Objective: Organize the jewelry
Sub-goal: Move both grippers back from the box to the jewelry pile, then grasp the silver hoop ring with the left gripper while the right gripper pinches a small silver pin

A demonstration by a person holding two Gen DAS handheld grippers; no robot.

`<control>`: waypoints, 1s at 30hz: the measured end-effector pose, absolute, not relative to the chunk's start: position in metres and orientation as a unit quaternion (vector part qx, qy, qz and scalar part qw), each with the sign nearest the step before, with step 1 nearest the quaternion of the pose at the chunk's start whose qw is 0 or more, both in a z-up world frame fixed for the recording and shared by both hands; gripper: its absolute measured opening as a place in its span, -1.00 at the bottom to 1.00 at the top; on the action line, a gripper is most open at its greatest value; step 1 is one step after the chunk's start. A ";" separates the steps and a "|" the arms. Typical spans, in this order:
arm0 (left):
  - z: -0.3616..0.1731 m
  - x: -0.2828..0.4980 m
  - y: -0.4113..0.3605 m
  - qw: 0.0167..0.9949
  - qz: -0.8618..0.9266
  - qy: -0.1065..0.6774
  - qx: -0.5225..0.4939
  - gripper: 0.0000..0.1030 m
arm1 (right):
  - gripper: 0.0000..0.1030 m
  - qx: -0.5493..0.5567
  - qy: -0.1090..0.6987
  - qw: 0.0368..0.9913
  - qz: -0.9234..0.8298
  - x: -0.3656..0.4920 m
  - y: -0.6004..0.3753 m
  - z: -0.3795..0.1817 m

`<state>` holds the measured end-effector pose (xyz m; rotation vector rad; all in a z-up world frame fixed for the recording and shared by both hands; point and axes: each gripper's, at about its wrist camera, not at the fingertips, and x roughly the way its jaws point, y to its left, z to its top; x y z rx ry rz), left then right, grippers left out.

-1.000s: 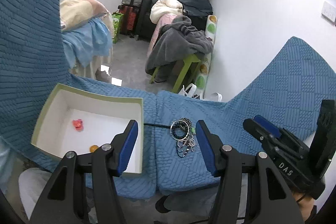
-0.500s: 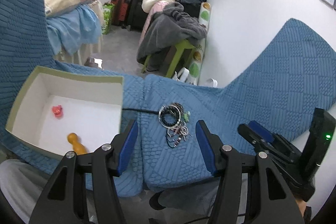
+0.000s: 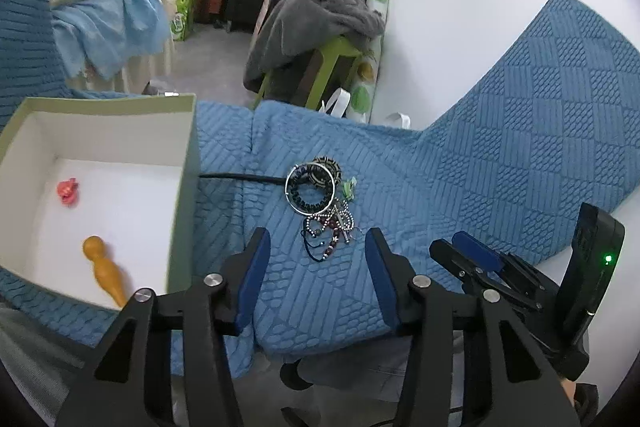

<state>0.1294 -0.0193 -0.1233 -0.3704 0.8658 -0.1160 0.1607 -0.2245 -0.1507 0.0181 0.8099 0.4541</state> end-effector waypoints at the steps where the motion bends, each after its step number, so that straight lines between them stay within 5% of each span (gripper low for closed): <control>1: -0.127 0.134 -0.021 0.888 -0.060 0.420 -0.180 -0.04 | -0.22 0.009 0.394 0.892 0.220 0.164 -0.225 -0.154; 11: -0.162 0.187 -0.036 0.865 -0.052 0.473 -0.162 -0.35 | -0.26 0.034 0.444 0.859 0.255 0.205 -0.221 -0.184; 30: -0.220 0.241 -0.024 0.825 0.000 0.529 -0.198 -0.37 | -0.77 0.007 0.485 0.818 0.310 0.260 -0.178 -0.238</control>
